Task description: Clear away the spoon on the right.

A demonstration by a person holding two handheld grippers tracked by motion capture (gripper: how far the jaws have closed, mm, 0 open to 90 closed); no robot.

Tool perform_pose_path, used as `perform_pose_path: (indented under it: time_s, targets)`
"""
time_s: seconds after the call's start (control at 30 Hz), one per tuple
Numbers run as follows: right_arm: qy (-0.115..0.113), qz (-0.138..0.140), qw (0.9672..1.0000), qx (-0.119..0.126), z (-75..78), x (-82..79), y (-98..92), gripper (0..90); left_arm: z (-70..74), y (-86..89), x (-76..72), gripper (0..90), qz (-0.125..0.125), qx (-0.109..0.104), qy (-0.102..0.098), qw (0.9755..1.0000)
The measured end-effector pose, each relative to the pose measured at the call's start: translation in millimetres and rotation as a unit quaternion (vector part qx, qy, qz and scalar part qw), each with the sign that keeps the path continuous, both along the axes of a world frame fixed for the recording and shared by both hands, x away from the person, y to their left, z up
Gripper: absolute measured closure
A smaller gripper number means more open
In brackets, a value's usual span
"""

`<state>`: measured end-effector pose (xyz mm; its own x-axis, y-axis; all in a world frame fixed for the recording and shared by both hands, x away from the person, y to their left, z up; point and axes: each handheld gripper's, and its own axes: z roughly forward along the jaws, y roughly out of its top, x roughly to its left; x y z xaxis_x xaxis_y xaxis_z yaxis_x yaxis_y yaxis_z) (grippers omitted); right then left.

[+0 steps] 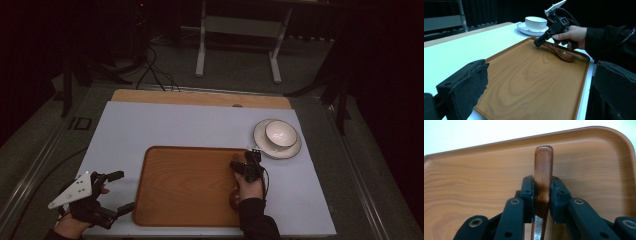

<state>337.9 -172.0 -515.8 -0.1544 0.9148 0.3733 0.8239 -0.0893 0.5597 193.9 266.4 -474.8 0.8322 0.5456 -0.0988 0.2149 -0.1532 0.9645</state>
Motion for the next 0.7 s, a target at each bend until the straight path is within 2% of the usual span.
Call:
perform_pose_path:
  time_s: [0.47,0.7]
  targets:
    - [0.0,-0.004,0.9999,-0.014,-1.8,1.5,-3.5,72.6,-0.3,0.0,0.3,0.0,0.0,0.001,0.001,1.0]
    - [0.002,0.011,0.9997,-0.019,3.8,1.5,-3.0,66.6,-0.3,-0.4,0.3,0.0,-0.001,0.002,0.001,1.0]
